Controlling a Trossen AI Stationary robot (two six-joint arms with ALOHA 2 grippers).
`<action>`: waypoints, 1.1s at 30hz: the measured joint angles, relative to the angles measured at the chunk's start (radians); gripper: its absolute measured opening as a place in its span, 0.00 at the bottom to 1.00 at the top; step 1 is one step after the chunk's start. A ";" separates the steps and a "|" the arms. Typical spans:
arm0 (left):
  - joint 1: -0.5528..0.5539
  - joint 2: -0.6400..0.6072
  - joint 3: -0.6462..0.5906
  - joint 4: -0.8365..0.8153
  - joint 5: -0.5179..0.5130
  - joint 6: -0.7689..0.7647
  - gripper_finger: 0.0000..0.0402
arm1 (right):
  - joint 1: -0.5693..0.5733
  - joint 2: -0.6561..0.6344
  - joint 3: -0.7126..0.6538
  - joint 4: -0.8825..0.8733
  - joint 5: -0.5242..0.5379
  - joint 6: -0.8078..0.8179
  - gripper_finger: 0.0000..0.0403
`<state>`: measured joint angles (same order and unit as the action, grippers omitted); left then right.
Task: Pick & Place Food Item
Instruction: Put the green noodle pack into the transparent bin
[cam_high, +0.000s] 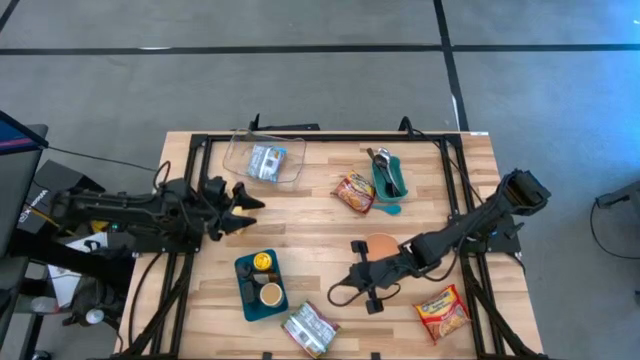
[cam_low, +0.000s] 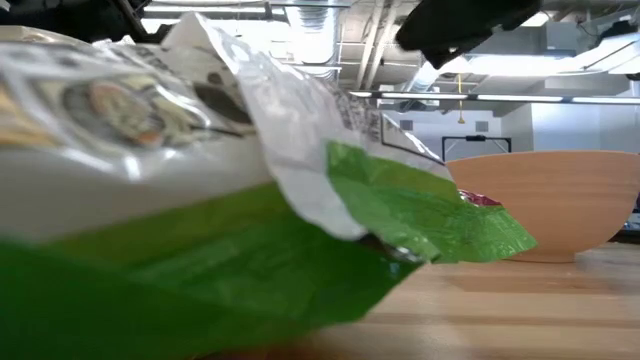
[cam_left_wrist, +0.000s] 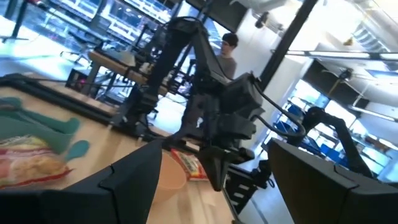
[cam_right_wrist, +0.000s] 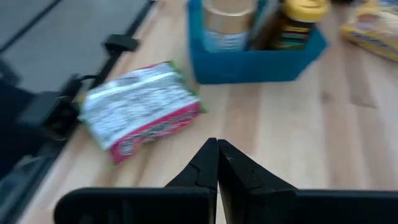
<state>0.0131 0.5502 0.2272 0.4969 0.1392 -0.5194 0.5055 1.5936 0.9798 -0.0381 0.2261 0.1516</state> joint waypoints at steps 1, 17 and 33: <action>-0.021 0.014 0.000 0.019 -0.015 0.014 0.72 | 0.008 0.000 0.000 0.003 -0.018 0.000 0.00; -0.219 0.284 0.000 0.227 -0.176 0.051 0.72 | 0.116 0.000 0.000 0.089 -0.098 0.194 0.00; -0.309 0.403 0.000 0.296 -0.184 0.051 0.72 | 0.143 0.134 0.000 0.097 -0.109 0.722 0.00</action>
<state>-0.2955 0.9531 0.2272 0.7926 -0.0448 -0.4683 0.6486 1.7280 0.9799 0.0585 0.1172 0.8737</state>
